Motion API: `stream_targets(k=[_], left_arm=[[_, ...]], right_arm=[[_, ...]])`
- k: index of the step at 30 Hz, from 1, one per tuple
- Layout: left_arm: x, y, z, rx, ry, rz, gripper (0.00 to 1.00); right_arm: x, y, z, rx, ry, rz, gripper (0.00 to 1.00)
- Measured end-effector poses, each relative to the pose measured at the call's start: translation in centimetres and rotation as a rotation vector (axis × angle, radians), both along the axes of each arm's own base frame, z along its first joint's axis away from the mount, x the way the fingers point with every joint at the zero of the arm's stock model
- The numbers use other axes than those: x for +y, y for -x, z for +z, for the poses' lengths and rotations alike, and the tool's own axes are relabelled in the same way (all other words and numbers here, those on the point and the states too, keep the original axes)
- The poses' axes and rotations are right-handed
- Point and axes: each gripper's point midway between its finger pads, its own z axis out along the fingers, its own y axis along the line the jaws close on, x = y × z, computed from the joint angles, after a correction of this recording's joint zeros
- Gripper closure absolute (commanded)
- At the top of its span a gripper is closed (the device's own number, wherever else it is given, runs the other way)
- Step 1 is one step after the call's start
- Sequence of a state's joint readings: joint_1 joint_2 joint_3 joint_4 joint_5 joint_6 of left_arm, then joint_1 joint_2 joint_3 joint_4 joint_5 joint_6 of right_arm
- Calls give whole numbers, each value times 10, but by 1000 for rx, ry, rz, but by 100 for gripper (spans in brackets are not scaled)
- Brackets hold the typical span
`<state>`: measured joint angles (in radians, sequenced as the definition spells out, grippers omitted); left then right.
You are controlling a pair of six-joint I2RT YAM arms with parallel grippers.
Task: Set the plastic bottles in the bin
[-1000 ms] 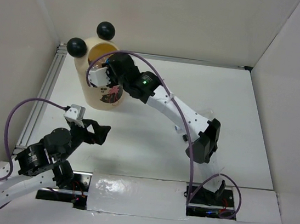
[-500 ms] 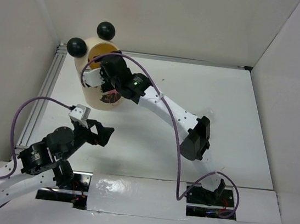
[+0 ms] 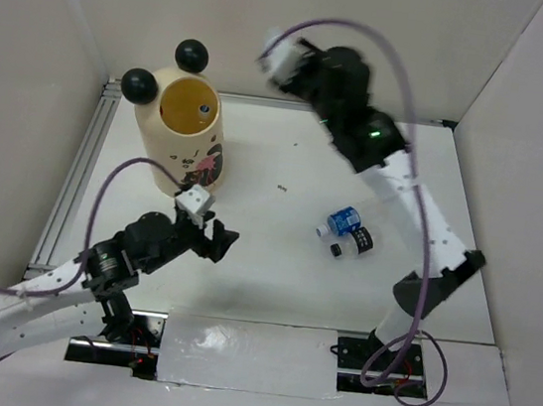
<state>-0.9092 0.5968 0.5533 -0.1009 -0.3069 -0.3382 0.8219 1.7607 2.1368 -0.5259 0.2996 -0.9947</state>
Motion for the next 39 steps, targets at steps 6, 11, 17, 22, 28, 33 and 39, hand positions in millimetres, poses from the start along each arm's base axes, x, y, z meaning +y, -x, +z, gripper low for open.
stream_targets(k=[6,11,17,22,28,33,39], left_arm=[[-76,-29,-3,8,-102,-172,48],[-161,-68,-10,22,-157,-314,13],[-250,-116,-18,4,-178,-411,11],[-299,-146,-25,-31,-175,-423,10],[-349,-170,-61,-27,-186,-440,11],[-353,-176,-108,19,-250,-415,11],[-342,-186,-154,49,-346,-346,20]], right_arm=[[-244,-45,-51,250,-337,-383,16],[-330,-4,-169,627,-502,-494,0],[-388,60,-227,816,-747,-559,0],[-420,98,-217,768,-863,-568,0],[-453,137,-225,762,-967,-568,0],[-457,157,-241,807,-993,-548,0],[-440,164,-234,790,-961,-489,0]])
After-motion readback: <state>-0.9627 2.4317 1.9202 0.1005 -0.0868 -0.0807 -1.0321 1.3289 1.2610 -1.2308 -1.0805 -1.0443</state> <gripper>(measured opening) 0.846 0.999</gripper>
